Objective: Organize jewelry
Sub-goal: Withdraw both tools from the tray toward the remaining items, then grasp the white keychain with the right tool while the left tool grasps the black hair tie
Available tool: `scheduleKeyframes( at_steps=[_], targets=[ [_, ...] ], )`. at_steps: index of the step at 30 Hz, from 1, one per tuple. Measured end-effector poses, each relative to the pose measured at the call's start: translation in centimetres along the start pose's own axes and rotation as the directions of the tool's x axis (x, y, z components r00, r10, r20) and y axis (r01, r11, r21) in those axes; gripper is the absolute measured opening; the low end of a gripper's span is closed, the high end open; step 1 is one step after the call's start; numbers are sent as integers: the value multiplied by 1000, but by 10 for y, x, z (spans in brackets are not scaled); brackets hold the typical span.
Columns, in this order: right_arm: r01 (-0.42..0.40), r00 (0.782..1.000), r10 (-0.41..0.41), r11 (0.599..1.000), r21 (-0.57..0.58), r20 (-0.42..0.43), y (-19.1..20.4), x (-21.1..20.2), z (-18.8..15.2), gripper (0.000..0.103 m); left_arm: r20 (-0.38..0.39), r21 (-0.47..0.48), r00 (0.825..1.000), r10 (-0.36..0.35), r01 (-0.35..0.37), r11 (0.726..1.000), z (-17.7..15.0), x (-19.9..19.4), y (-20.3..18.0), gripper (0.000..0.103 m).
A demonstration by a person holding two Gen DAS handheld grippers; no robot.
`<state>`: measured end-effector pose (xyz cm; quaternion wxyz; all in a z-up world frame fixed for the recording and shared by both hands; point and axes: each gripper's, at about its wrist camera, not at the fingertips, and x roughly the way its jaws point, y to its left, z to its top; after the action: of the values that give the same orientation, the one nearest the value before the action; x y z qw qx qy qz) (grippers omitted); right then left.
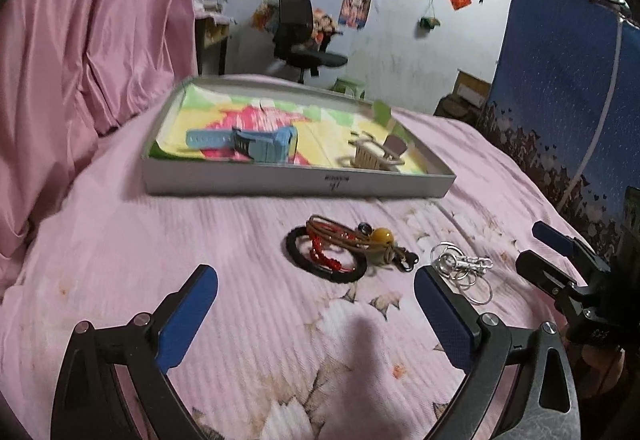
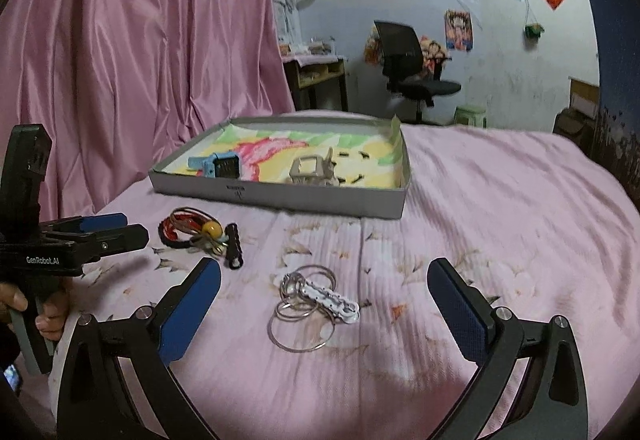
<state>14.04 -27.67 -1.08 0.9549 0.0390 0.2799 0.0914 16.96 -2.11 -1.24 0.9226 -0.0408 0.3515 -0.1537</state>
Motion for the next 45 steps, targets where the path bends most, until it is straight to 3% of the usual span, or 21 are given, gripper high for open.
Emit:
scheduleKeyframes(
  at_steps=[2, 7, 19, 28, 32, 37, 45],
  targets=[
    [1, 1000, -1, 1000, 17, -24, -3, 4, -1, 100, -10, -16, 1000, -15, 14, 1000, 1, 3, 2, 99],
    [10, 996, -5, 999, 50, -84, -12, 17, -4, 69, -39, -44, 998, -49, 47, 998, 3, 13, 7, 85],
    [6, 985, 1, 999, 42, -174, -8, 36, -12, 40, -33, -100, 993, -112, 109, 989, 1, 20, 16, 55],
    [-5, 975, 14, 999, 40, -223, -6, 46, -18, 20, -45, -175, 994, -97, 88, 981, 2, 28, 28, 36],
    [-17, 973, 22, 1000, 25, -229, -1, 48, -19, 18, -60, -193, 994, -92, 79, 978, 3, 30, 29, 29],
    [-31, 972, 33, 999, 9, -232, 3, 48, -20, 14, -57, -223, 992, -112, 97, 970, 3, 30, 33, 9],
    [-52, 974, 53, 999, 11, -221, 3, 44, -20, 14, -49, -167, 986, -159, 149, 975, 0, 20, 17, 7]
  ],
)
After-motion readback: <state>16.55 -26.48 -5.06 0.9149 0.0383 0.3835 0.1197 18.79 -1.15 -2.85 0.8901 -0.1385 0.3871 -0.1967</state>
